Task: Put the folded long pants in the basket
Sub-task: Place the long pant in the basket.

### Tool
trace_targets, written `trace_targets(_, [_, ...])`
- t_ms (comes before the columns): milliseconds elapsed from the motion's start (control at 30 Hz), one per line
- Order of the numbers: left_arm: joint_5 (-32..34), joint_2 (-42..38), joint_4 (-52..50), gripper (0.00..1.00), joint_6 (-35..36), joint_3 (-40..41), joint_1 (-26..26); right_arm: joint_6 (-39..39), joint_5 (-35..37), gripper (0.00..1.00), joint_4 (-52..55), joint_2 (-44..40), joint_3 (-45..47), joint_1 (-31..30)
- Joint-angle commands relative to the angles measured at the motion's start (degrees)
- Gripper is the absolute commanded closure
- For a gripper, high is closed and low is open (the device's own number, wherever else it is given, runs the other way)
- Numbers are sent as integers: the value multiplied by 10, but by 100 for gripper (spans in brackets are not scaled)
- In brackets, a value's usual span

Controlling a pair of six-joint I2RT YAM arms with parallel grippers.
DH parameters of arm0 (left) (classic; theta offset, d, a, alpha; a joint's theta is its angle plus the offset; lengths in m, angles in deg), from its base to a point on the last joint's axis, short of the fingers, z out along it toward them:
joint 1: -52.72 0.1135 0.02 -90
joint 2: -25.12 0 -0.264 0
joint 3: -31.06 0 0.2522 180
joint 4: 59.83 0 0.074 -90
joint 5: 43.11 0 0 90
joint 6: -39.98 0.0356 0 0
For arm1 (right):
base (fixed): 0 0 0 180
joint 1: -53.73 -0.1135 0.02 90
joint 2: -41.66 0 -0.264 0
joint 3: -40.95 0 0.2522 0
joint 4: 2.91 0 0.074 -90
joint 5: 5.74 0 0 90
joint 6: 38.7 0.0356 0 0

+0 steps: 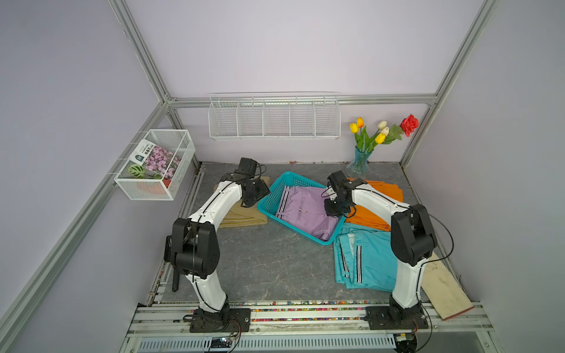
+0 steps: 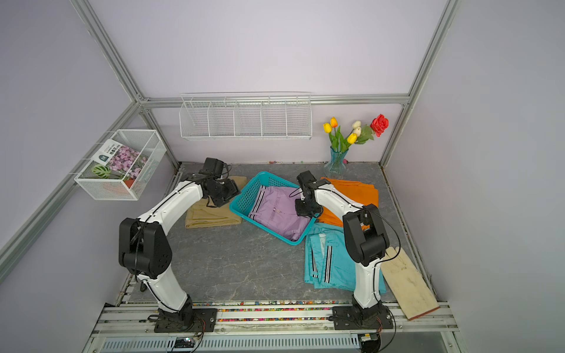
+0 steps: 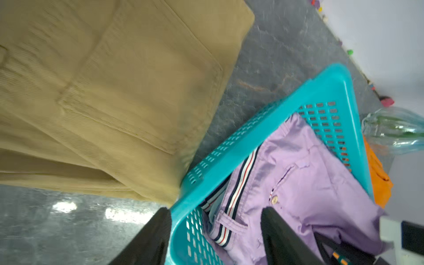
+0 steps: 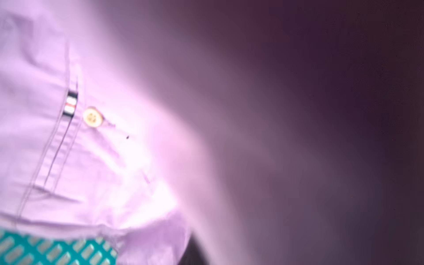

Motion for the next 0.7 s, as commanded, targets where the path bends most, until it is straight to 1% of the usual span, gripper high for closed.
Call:
trace_targets(0, [16,0,5,33,5,13,14,8,-30,85,18,-8,8,-9])
trace_targets(100, [-18,10,29,33,17,28,14,6,-30,74,23,6,-10,-9])
trace_targets(167, [-31,22,34,34,25,27,14,5,-30,71,29,20,-33,-8])
trace_targets(200, [-35,31,34,37,27,25,14,4,-32,70,35,27,-46,-6])
trace_targets(267, [-47,43,38,45,27,26,14,-1,-33,68,44,41,-69,-1])
trace_targets(333, [-86,42,64,58,28,46,12,-5,-32,66,56,59,-98,14])
trace_targets(400, [-105,31,85,75,22,68,5,-9,-37,66,75,80,-133,34])
trace_targets(433, [-102,25,88,87,17,75,-3,-11,-40,66,85,90,-150,45])
trace_targets(467, [-99,20,88,96,12,81,-11,-13,-43,65,93,98,-161,53])
trace_targets(500, [-96,14,92,100,6,89,-20,-16,-45,64,101,104,-175,59])
trace_targets(567, [-98,5,106,100,-6,109,-41,-23,-44,61,110,114,-199,68])
trace_targets(667, [-113,-3,154,100,-35,152,-67,-30,-35,60,154,140,-271,77])
